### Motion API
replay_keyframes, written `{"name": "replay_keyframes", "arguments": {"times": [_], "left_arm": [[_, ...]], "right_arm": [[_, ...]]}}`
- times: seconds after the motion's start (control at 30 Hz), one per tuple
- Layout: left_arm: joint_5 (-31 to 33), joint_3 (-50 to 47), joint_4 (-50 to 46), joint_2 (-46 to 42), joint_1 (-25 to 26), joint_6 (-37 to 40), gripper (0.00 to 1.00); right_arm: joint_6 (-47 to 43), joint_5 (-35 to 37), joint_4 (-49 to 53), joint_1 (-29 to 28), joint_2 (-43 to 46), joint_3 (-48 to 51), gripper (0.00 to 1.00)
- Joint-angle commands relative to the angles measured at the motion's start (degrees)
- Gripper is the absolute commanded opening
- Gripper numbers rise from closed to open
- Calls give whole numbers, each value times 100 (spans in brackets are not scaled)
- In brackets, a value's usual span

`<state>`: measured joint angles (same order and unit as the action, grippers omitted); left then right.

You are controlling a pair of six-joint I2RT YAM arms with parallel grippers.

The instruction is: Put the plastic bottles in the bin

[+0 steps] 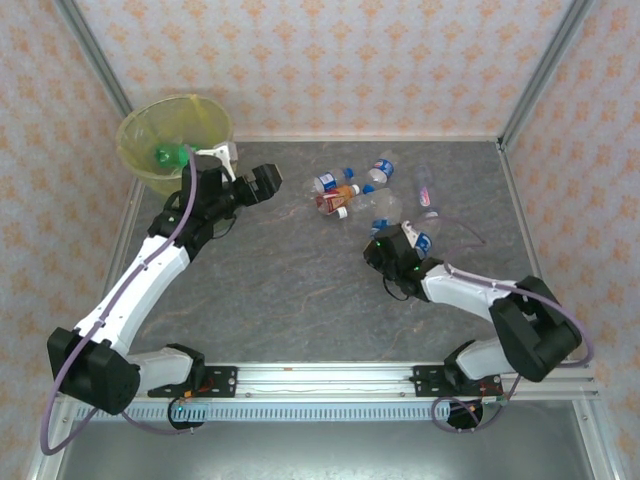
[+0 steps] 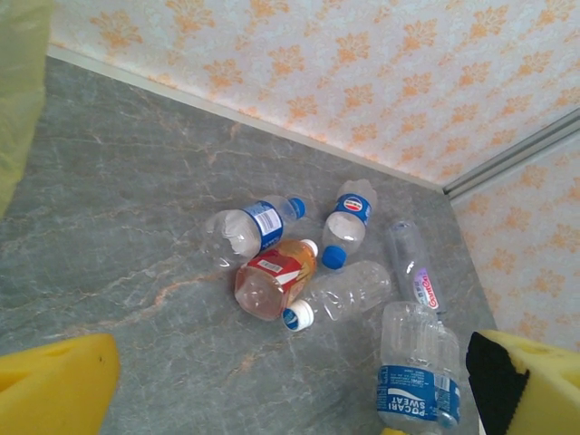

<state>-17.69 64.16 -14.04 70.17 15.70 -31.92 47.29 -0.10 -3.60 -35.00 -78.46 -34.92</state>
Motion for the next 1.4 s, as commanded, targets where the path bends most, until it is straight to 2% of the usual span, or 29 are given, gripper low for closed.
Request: {"name": "replay_keyframes", "arguments": {"times": [0.0, 0.23, 0.57, 1.0, 1.37], "left_arm": [[-372, 236, 94, 164, -32, -287, 99], [-1022, 281, 467, 387, -1, -499, 95], [-1609, 458, 508, 707, 426, -301, 87], [-2155, 571, 730, 1154, 858, -383, 84], [-2082, 624, 890, 1330, 875, -508, 81]], "right_arm": [[-594, 564, 191, -262, 355, -294, 23], [-1552, 1150, 169, -941, 590, -674, 23], [-2468, 1551, 96, -1698, 211, -1325, 23], [-2743, 1794, 104, -2177, -148, -1841, 23], [-3001, 1698, 88, -2225, -153, -1991, 22]]}}
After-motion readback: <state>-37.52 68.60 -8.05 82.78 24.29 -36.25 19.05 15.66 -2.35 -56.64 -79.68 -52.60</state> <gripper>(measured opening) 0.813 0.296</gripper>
